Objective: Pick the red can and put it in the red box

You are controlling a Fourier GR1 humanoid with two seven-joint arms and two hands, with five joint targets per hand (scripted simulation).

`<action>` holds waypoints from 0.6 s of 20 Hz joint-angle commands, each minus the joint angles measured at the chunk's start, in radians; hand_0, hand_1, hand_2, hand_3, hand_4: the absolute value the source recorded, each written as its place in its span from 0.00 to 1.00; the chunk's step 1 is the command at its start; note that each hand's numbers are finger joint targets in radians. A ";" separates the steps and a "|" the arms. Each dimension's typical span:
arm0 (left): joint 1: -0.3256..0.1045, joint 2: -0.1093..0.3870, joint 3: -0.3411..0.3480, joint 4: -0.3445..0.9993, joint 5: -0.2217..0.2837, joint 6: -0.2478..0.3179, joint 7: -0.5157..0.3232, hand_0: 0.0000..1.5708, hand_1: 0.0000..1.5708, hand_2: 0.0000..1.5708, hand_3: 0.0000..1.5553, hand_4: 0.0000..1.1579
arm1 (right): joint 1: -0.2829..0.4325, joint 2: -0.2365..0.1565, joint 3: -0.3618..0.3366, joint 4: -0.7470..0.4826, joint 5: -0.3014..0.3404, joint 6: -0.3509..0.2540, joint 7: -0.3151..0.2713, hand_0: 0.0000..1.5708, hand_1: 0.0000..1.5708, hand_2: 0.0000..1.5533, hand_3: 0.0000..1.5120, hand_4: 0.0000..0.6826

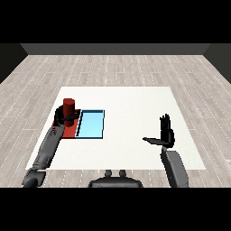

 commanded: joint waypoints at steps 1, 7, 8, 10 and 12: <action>-0.037 -0.009 0.054 0.246 -0.019 0.017 -0.070 1.00 1.00 1.00 0.96 0.94 | -0.011 0.013 -0.014 0.045 0.013 0.008 -0.057 0.00 0.00 0.00 0.00 0.00; -0.125 0.045 0.113 0.583 -0.044 0.001 -0.141 0.94 0.94 0.95 0.94 0.88 | -0.060 0.043 0.006 0.093 0.040 0.012 -0.101 0.00 0.00 0.00 0.00 0.00; -0.134 0.017 0.099 0.623 -0.063 0.035 -0.099 0.89 0.89 0.91 0.92 0.90 | 0.009 0.030 0.006 0.032 0.034 0.022 -0.105 0.00 0.00 0.00 0.00 0.00; -0.136 0.025 0.106 0.702 -0.076 0.053 -0.120 0.64 0.64 0.68 0.78 0.81 | 0.011 0.016 -0.016 0.034 0.032 0.026 -0.128 0.00 0.00 0.00 0.00 0.00; -0.180 -0.015 0.081 0.769 -0.117 0.113 -0.068 0.21 0.21 0.29 0.21 0.62 | -0.036 0.014 0.010 0.005 0.060 -0.003 -0.067 0.00 0.00 0.00 0.00 0.00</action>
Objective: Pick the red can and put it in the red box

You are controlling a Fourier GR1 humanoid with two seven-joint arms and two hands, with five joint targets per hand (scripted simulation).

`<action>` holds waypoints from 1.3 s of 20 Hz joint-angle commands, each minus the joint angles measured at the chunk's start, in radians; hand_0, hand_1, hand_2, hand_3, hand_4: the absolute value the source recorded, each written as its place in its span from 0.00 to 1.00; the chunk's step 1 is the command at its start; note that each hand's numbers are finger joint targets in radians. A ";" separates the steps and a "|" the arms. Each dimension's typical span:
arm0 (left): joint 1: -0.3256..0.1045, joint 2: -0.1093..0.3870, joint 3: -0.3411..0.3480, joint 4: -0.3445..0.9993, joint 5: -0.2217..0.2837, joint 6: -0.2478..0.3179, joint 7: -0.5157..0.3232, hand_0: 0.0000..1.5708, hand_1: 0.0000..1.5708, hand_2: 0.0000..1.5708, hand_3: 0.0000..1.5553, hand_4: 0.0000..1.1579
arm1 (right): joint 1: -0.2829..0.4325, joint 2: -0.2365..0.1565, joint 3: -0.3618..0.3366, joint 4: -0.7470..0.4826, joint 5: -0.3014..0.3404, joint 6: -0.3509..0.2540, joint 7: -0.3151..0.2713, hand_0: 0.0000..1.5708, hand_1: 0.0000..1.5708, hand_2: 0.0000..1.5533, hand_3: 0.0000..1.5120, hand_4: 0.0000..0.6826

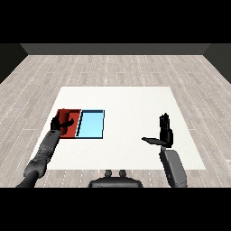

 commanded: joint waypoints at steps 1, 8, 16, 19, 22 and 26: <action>-0.061 0.004 -0.012 0.175 -0.050 0.006 0.031 0.34 0.34 0.39 0.00 0.57 | 0.037 0.018 0.021 -0.036 0.028 -0.013 -0.027 0.00 0.00 0.00 0.00 0.00; -0.069 0.020 0.046 0.253 -0.007 -0.105 -0.014 0.45 0.45 0.44 0.00 0.44 | 0.025 0.035 0.010 -0.027 0.015 0.005 -0.067 0.00 0.00 0.00 0.00 0.00; -0.141 0.037 -0.074 0.339 -0.138 -0.159 0.157 0.00 0.00 0.00 0.00 0.00 | 0.047 -0.003 -0.004 -0.092 -0.014 0.051 -0.025 0.00 0.00 0.00 0.00 0.00; -0.143 0.056 -0.029 0.327 -0.094 -0.156 0.165 0.00 0.00 0.00 0.00 0.00 | 0.043 -0.001 0.001 -0.127 -0.005 0.040 -0.013 0.00 0.00 0.00 0.00 0.00; -0.100 0.042 0.044 0.254 -0.022 -0.048 0.021 0.00 0.00 0.00 0.00 0.00 | 0.046 0.016 0.006 -0.106 0.001 0.041 -0.041 0.00 0.00 0.00 0.00 0.00; -0.094 0.012 0.214 0.089 0.151 -0.069 -0.230 0.00 0.00 0.00 0.00 0.00 | 0.082 -0.007 0.001 -0.126 -0.011 0.076 -0.051 0.00 0.00 0.00 0.00 0.00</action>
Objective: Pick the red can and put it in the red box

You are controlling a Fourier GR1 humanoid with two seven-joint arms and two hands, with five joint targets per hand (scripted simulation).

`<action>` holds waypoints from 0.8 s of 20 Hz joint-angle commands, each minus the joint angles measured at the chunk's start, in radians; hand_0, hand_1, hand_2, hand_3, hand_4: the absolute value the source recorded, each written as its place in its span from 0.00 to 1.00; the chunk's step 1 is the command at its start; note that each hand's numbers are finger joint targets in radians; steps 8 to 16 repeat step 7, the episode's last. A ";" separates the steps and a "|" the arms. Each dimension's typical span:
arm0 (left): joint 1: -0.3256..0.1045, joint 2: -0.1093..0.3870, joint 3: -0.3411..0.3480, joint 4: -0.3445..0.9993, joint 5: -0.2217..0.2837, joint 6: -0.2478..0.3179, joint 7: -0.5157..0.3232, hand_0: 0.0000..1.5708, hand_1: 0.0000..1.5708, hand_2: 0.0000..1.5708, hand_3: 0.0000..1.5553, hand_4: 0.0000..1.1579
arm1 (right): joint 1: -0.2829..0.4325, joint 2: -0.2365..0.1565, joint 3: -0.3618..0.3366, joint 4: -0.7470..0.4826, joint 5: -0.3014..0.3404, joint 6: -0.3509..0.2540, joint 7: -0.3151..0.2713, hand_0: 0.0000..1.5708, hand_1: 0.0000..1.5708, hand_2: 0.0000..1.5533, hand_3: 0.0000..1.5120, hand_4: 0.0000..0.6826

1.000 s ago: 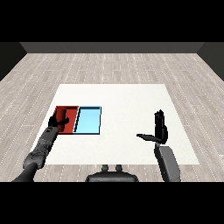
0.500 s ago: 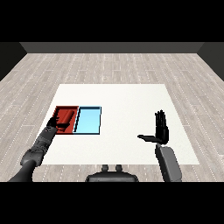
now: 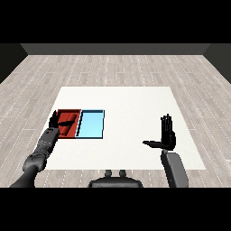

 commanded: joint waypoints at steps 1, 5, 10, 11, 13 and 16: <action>0.041 -0.028 0.152 -0.151 0.157 -0.012 -0.264 0.00 0.00 0.00 0.00 0.00 | -0.015 0.007 0.002 0.017 0.000 0.001 0.001 0.00 0.00 0.00 0.00 0.00; 0.032 -0.096 0.183 -0.318 0.223 -0.135 -0.445 0.00 0.00 0.00 0.00 0.00 | 0.015 0.014 0.032 -0.009 0.005 0.019 -0.003 0.00 0.00 0.00 0.00 0.00; 0.084 -0.116 0.176 -0.389 0.239 -0.196 -0.512 0.00 0.00 0.00 0.00 0.00 | -0.007 -0.014 0.013 -0.004 -0.010 0.048 0.002 0.00 0.00 0.00 0.00 0.00; 0.084 -0.116 0.176 -0.389 0.239 -0.196 -0.512 0.00 0.00 0.00 0.00 0.00 | -0.007 -0.014 0.013 -0.004 -0.010 0.048 0.002 0.00 0.00 0.00 0.00 0.00; 0.084 -0.116 0.176 -0.389 0.239 -0.196 -0.512 0.00 0.00 0.00 0.00 0.00 | -0.007 -0.014 0.013 -0.004 -0.010 0.048 0.002 0.00 0.00 0.00 0.00 0.00; 0.084 -0.116 0.176 -0.389 0.239 -0.196 -0.512 0.00 0.00 0.00 0.00 0.00 | -0.007 -0.014 0.013 -0.004 -0.010 0.048 0.002 0.00 0.00 0.00 0.00 0.00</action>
